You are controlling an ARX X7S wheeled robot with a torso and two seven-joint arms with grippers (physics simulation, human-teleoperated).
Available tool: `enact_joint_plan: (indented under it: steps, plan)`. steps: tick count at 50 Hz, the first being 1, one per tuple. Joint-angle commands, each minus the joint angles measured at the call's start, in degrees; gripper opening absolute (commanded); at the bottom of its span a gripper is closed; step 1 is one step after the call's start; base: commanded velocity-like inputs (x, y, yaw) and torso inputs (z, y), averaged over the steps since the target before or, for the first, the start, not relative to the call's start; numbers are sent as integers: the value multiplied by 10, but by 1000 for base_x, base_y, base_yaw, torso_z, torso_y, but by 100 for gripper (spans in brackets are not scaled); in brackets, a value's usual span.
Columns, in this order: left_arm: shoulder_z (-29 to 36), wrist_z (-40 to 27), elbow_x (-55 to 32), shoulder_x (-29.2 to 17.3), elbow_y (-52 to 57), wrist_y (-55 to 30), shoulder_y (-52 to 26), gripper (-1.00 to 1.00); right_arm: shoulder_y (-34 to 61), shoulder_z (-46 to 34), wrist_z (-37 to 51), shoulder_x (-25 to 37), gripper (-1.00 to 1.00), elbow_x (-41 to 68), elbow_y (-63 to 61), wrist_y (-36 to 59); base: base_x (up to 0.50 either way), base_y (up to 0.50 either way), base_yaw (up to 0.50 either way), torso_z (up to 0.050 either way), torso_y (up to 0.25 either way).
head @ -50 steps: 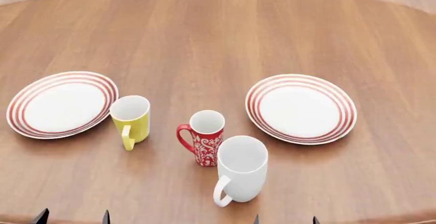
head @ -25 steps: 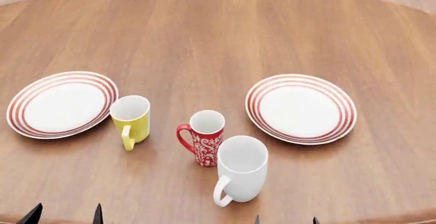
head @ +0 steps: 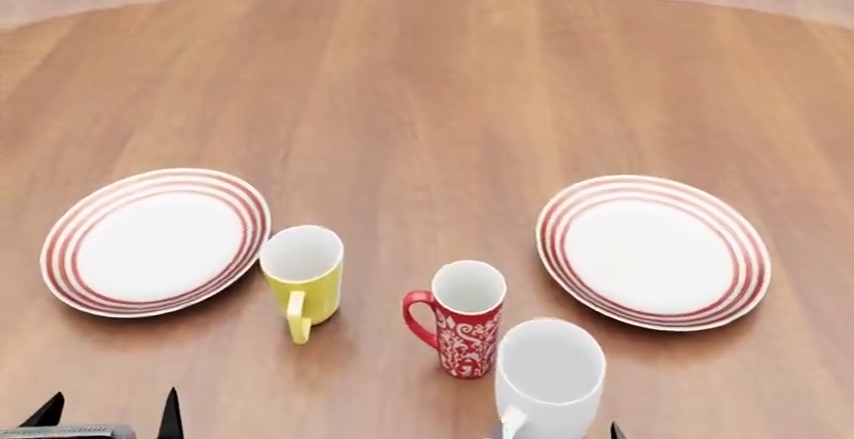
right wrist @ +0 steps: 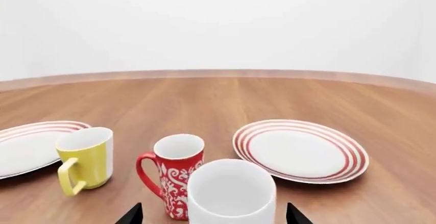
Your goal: Put the red mug on the left plate.
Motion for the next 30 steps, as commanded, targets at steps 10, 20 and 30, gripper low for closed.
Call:
enact_joint_plan:
  steps: [10, 20, 30]
  plan:
    - [8, -9, -8, -10, -12, 3, -5, 100, -2, -14, 12, 12, 100, 14, -6, -5, 247, 250, 0, 0, 0]
    - [12, -14, -12, -13, -12, 8, -3, 100, 0, -19, 16, 17, 100, 21, -6, -4, 246, 250, 0, 0, 0]
    - [16, -15, -16, -16, -8, 19, 3, 100, -1, -24, 22, 21, 100, 25, -8, -4, 248, 249, 0, 0, 0]
